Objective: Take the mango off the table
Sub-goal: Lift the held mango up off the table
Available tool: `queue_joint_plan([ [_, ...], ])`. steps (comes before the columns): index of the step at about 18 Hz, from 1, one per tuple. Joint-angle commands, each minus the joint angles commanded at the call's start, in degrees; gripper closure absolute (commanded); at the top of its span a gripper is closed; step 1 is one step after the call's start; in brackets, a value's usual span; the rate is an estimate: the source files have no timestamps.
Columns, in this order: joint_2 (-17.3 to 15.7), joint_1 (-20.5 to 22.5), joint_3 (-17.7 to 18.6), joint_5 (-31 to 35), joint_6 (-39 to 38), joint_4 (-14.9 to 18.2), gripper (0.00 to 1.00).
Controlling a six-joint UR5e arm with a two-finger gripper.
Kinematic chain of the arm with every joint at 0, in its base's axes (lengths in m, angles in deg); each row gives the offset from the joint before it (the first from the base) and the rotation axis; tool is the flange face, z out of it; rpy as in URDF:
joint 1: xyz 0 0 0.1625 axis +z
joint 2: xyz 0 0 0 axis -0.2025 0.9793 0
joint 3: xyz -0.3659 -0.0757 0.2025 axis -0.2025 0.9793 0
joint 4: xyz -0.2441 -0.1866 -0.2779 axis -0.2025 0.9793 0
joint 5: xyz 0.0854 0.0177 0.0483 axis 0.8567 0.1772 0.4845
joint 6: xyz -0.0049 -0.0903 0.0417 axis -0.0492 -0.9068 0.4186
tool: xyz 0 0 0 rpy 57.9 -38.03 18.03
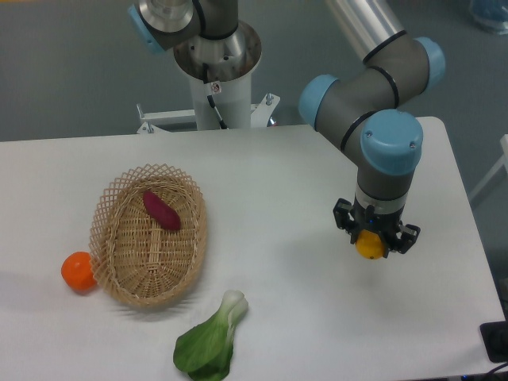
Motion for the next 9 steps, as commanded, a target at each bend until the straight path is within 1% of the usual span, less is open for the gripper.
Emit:
queue_joint_plan([
  [9,0.00,-0.09,0.26,0.18,-0.09,-0.44,0.49],
])
